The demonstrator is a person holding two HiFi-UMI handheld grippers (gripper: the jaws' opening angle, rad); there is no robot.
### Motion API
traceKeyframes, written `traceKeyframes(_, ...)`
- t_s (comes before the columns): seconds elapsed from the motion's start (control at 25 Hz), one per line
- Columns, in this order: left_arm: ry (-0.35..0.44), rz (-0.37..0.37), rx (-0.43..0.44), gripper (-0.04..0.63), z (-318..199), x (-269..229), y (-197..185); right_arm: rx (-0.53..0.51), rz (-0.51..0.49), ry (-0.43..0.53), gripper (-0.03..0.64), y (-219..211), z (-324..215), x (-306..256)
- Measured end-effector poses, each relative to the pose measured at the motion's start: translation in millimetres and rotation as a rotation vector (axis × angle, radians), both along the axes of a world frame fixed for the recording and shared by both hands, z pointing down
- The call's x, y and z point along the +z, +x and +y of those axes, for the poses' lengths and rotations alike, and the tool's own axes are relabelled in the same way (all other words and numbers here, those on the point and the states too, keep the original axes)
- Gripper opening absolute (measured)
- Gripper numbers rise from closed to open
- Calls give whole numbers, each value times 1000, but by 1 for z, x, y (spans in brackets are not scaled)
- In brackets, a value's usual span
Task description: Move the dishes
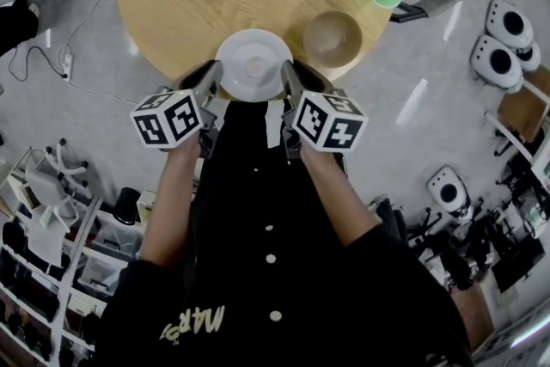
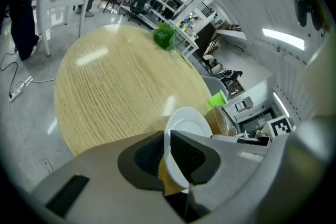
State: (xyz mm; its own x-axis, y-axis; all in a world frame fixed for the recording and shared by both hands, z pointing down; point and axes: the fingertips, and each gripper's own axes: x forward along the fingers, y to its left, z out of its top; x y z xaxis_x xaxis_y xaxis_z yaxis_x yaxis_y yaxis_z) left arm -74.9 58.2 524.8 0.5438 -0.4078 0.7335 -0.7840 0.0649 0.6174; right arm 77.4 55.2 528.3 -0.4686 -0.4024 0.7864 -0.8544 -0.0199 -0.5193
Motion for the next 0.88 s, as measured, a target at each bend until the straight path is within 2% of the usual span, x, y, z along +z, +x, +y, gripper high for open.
traceKeyframes(0.28,18,1,15,38,-12,5,1,74,-36,0,49,3,-2,11)
traceKeyframes(0.88,34,-4,23,38,-25,18,5,139,-58,-40,49,7,-2,28)
